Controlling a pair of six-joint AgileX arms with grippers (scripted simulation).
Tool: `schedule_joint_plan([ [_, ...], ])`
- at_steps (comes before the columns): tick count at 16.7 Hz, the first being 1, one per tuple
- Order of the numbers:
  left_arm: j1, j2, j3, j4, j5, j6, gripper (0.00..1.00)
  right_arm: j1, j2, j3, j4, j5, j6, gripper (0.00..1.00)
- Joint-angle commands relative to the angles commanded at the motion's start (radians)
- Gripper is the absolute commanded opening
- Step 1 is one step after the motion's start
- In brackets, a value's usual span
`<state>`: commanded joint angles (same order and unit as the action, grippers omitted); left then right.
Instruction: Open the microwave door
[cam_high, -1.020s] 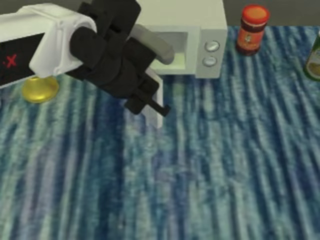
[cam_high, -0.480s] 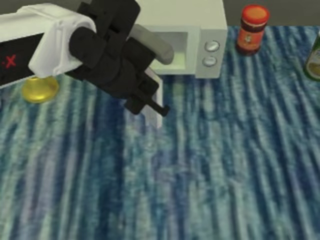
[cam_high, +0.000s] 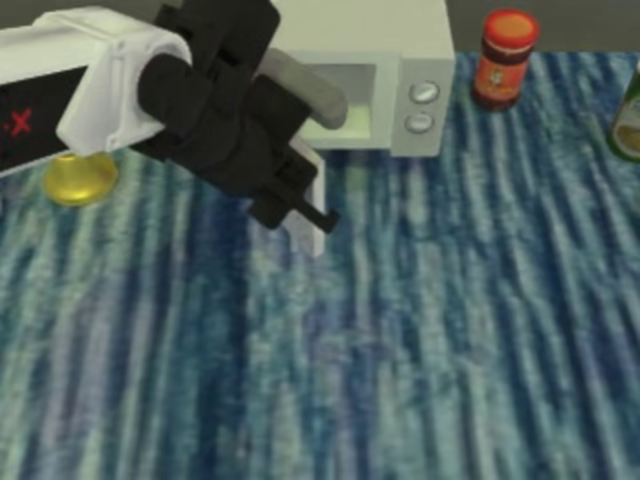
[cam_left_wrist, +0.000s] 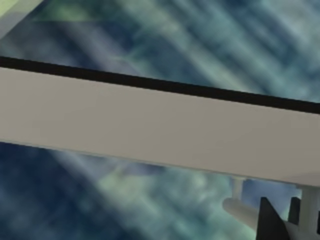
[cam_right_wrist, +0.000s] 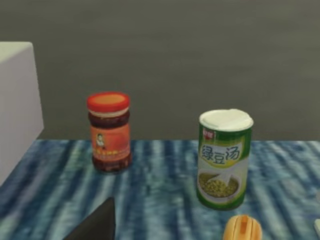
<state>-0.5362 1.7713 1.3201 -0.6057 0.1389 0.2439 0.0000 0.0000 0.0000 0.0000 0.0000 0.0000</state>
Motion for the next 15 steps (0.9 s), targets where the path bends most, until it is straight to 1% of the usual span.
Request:
schedule_joint_plan([
  [3, 0.001, -0.002, -0.007, -0.003, 0.013, 0.011, 0.0, 0.0, 0.0, 0.0, 0.0, 0.0, 0.0, 1.0],
  [9, 0.055, -0.036, -0.038, -0.021, 0.076, 0.141, 0.0, 0.0, 0.0, 0.0, 0.0, 0.0, 0.0, 1.0],
  [15, 0.058, -0.037, -0.041, -0.023, 0.08, 0.147, 0.0, 0.0, 0.0, 0.0, 0.0, 0.0, 0.0, 1.0],
])
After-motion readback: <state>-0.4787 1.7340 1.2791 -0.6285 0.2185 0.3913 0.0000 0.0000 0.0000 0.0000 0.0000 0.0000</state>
